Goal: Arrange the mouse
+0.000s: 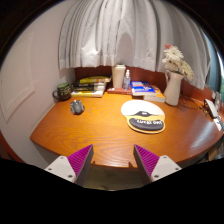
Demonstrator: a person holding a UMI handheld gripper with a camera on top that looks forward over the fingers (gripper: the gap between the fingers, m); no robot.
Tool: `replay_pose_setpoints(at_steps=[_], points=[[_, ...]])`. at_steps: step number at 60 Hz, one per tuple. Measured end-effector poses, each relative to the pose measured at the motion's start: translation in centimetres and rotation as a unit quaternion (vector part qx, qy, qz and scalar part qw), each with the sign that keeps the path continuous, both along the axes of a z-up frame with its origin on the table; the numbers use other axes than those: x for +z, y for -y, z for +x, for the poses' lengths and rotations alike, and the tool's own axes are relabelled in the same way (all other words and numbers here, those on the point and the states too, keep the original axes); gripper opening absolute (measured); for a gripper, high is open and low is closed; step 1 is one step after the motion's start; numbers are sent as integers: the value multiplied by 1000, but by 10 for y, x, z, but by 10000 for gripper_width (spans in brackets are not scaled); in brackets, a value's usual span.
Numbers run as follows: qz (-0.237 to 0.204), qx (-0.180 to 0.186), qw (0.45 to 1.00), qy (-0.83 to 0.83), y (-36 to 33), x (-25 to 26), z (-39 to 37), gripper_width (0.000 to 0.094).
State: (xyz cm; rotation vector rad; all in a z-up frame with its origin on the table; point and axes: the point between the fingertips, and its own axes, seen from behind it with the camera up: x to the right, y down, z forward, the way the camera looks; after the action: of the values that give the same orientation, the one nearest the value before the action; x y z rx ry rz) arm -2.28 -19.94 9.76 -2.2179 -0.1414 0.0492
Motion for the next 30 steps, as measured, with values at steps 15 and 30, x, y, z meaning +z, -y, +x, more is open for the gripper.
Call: replay_pose_setpoints(at_steps=[15,30], points=[[-43,53,998,-14,-37,7,-61,814],[-56,54,997,-9,-146,46,-52,817]])
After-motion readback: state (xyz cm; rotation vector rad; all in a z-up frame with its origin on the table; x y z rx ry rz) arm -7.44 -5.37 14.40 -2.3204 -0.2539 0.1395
